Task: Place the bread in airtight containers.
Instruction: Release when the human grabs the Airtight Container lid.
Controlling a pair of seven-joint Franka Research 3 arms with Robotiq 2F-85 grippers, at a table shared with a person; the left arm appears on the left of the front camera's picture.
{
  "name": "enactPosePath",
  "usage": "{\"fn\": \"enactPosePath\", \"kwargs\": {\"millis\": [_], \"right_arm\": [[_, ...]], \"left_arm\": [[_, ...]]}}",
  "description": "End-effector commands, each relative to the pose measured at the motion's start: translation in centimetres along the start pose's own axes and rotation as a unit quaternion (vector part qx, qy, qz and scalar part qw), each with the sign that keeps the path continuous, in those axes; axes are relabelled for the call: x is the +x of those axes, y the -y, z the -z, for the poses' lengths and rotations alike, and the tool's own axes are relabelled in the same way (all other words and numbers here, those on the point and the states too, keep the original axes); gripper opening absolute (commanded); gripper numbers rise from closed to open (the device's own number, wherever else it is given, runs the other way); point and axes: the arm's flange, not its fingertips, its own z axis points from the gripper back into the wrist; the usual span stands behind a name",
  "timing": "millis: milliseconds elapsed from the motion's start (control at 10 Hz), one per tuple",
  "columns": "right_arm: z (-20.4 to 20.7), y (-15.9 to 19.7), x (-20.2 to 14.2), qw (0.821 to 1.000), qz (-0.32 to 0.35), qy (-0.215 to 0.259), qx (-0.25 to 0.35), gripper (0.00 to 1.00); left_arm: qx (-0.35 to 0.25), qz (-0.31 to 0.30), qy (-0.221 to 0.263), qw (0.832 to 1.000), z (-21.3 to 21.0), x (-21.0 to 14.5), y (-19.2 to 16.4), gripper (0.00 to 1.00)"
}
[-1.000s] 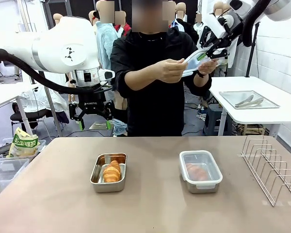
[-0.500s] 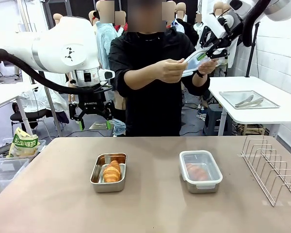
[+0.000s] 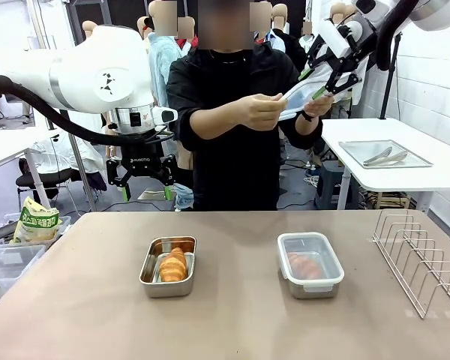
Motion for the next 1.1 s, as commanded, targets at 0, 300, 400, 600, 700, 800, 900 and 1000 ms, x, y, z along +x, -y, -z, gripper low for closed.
{"fn": "enactPosePath", "kwargs": {"millis": [0,300,400,600,700,800,900,1000], "right_arm": [[-0.15,-0.35,0.11,1.0,0.007,0.002,0.002,1.0],[-0.2,-0.44,0.14,1.0,0.012,0.018,0.002,1.0],[-0.16,-0.46,0.25,1.0,0.012,0.025,0.005,1.0],[-0.12,-0.45,0.19,1.0,0.009,0.028,0.005,1.0],[-0.24,-0.34,0.34,1.0,0.002,0.027,0.005,1.0],[0.16,-0.33,0.2,1.0,0.004,0.017,0.01,1.0],[0.16,-0.33,0.2,1.0,0.004,0.017,0.01,1.0],[0.16,-0.33,0.2,1.0,0.004,0.017,0.01,1.0]], "left_arm": [[0.008,0.002,0.006,1.0,-0.16,0.02,-0.16,1.0],[0.008,0.002,0.006,1.0,-0.16,0.02,-0.16,1.0],[0.008,0.002,0.006,1.0,-0.16,0.02,-0.16,1.0],[0.008,0.002,0.006,1.0,-0.16,0.02,-0.16,1.0],[0.008,0.002,0.006,1.0,-0.16,0.02,-0.16,1.0],[0.008,0.002,0.006,1.0,-0.16,0.02,-0.16,1.0],[0.008,0.002,0.006,1.0,-0.16,0.02,-0.16,1.0],[0.008,0.002,0.006,1.0,-0.16,0.02,-0.16,1.0]]}}
